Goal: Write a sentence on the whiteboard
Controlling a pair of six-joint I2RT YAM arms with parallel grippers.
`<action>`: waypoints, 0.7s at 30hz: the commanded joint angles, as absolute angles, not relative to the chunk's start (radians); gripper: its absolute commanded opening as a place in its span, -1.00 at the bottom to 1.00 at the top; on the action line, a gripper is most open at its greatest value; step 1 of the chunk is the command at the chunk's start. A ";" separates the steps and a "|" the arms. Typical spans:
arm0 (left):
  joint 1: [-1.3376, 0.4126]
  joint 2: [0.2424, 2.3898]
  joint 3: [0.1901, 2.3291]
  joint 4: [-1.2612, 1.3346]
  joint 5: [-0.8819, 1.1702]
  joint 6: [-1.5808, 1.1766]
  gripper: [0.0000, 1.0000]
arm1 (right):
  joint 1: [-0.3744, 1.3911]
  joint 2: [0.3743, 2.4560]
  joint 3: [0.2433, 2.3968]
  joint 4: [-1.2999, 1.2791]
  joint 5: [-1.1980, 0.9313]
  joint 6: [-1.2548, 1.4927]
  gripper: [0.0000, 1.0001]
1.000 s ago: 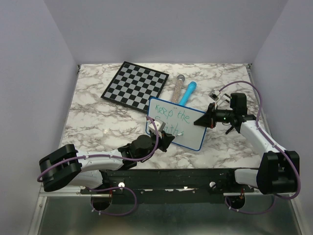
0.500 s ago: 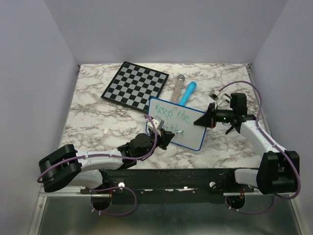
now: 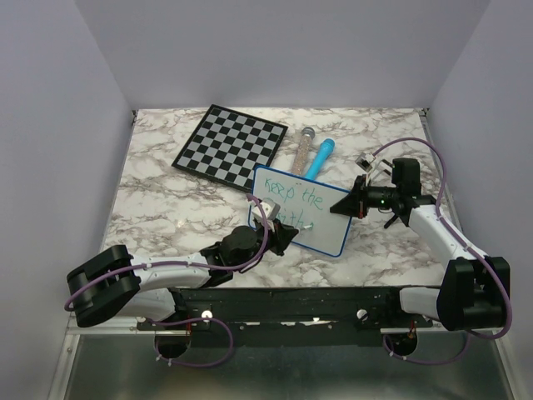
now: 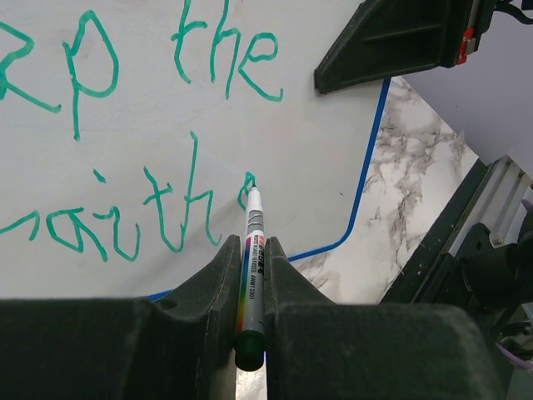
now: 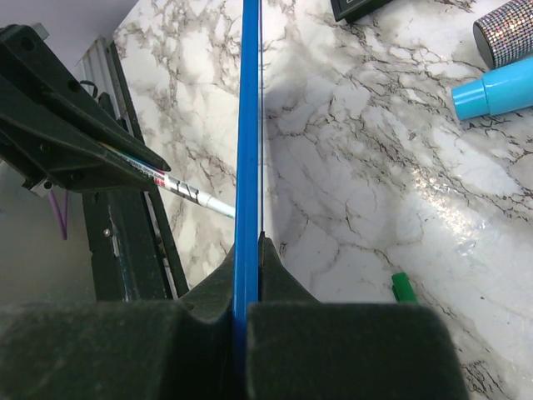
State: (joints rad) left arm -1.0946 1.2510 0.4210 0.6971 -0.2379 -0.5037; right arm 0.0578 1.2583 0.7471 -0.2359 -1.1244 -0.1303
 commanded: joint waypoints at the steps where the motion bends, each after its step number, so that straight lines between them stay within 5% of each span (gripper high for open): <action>1: -1.091 1.261 0.439 0.641 -0.212 -0.522 -1.00 | 0.064 1.246 0.762 -0.204 -1.195 -0.112 -0.99; 21: -1.091 1.238 0.411 0.503 -0.198 -0.584 -1.00 | 0.063 1.244 0.762 -0.204 -1.197 -0.114 -0.99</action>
State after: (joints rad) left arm -1.0943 1.2640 0.4305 0.5514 -0.1810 -0.5682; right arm 0.0578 1.2583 0.7471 -0.2348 -1.1206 -0.1314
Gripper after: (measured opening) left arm 0.186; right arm 0.045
